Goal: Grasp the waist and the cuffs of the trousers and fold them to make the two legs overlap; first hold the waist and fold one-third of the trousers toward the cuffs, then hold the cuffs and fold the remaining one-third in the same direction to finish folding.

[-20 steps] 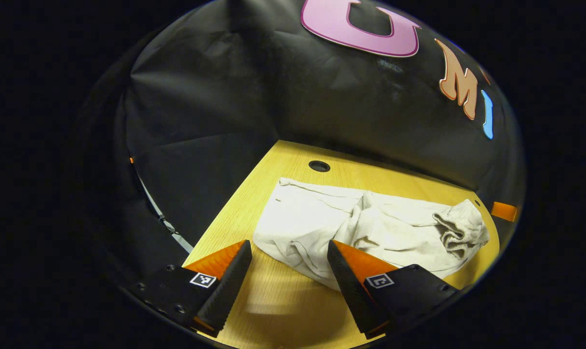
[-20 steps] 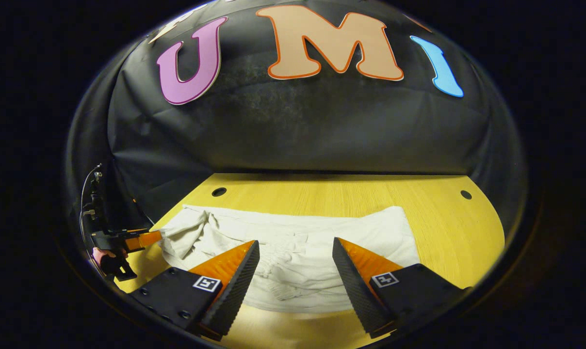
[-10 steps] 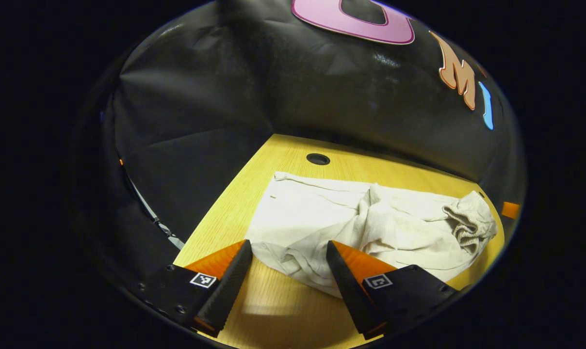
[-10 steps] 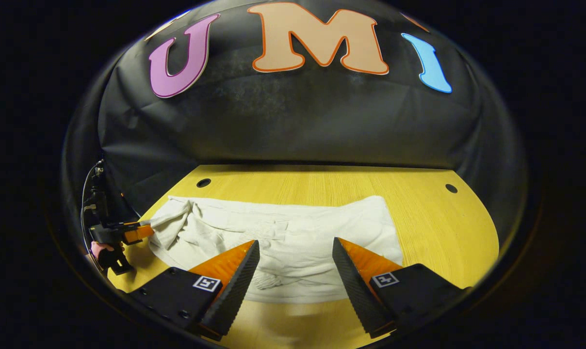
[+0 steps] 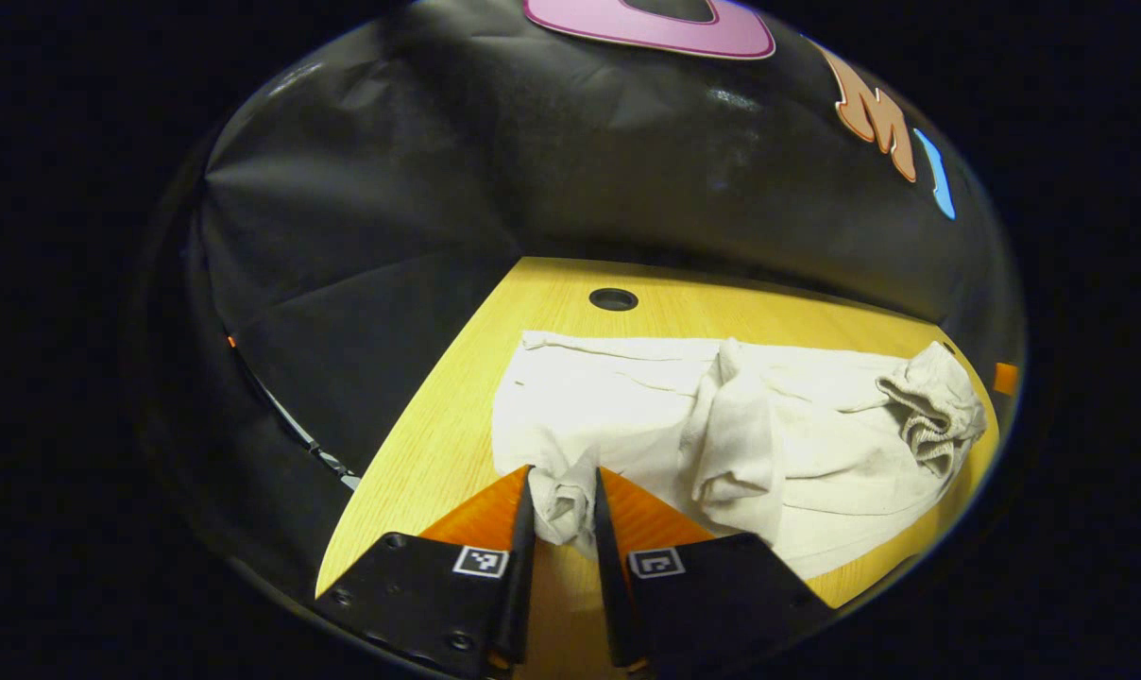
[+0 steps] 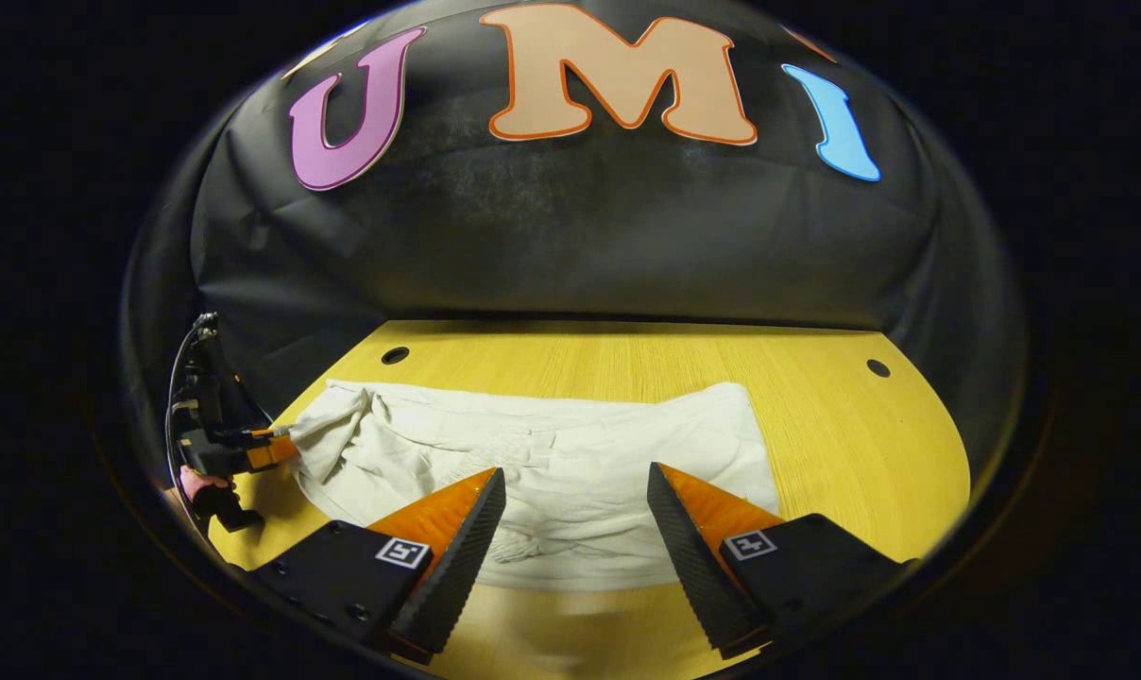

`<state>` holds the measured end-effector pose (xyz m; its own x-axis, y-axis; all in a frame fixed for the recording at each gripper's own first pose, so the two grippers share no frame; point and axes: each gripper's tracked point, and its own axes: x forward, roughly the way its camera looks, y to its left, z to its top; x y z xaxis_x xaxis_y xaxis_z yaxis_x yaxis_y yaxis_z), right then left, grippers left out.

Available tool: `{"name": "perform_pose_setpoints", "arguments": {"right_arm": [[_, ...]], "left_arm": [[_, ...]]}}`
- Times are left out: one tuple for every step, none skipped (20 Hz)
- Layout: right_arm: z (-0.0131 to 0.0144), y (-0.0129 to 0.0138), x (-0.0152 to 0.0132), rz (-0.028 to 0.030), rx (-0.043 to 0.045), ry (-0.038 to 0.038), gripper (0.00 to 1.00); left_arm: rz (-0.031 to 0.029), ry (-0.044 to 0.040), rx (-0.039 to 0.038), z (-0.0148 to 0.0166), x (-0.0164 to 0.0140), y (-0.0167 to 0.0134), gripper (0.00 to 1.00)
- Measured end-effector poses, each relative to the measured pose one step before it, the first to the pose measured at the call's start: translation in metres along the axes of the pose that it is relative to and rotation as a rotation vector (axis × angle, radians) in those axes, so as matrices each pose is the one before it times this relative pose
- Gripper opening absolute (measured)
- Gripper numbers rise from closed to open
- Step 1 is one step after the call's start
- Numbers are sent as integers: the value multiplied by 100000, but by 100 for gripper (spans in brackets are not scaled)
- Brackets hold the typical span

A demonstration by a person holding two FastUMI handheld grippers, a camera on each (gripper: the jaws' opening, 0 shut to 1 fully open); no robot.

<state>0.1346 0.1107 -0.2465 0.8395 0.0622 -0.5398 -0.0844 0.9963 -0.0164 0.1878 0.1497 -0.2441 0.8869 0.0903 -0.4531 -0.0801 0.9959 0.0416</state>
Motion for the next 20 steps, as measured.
{"name": "perform_pose_setpoints", "arguments": {"right_arm": [[-59, -225, -168, -56, -205, -90, 93], [14, -152, -227, -33, -194, 121, 93], [-125, -224, -61, 102, -199, 190, 97], [-120, -238, -170, -364, -218, 385, 97], [-191, -338, -135, -580, -409, 57, 97], [-4, -314, -182, -604, -309, 65, 93], [-34, -284, -217, -431, 60, -95, 93], [45, -233, -253, -204, 431, -116, 97], [-34, -232, -154, -88, 654, -78, 93], [67, -276, -221, -115, 576, -178, 97], [35, -356, -280, -221, 486, -305, 93], [161, -326, -214, -157, 453, -183, 93], [27, -322, -314, -49, 492, -390, 93], [227, -367, -264, 23, 439, -432, 97], [86, -427, -227, -42, 343, -334, 97], [103, -462, -333, -11, 262, -235, 93], [-63, -604, -344, 184, 151, -56, 97], [-80, -380, -353, 133, -93, -97, 97], [-98, -735, -425, 352, -354, 341, 93], [-122, -810, -385, 81, -443, 581, 93]], "left_arm": [[-891, -459, -291, 202, -1, -223, 26], [-404, -435, -399, 118, -155, 314, 16], [-359, -335, -524, 138, -57, 55, 13], [71, 254, -17, 25, 35, -125, 8], [852, 352, 363, 52, -113, -50, 7], [220, -365, 242, 74, 37, -296, 4], [-24, -1041, 468, 509, -163, -353, 3], [-180, -1185, 927, 503, -315, -549, 2], [-573, -1590, 939, 791, -365, -423, 2], [-1303, -1181, 959, 825, -407, -675, 2], [-1068, -1063, 821, 700, -499, -637, 2], [-872, -1315, 669, 832, -422, -757, 2], [-1234, -1430, 645, 903, -386, -893, 2], [-1041, -1382, 355, 969, -518, -890, 2], [-1276, -1746, 42, 1033, -480, -1113, 2], [-1152, -995, 107, 981, -452, -1322, 2], [-1208, -1245, 1002, 798, -482, -1417, 2], [-1198, -1564, 1283, 1126, -441, -1523, 2], [-1347, -1563, 1128, 1078, -290, -1685, 2], [-1462, -1200, 653, 993, -288, -1840, 2]]}}
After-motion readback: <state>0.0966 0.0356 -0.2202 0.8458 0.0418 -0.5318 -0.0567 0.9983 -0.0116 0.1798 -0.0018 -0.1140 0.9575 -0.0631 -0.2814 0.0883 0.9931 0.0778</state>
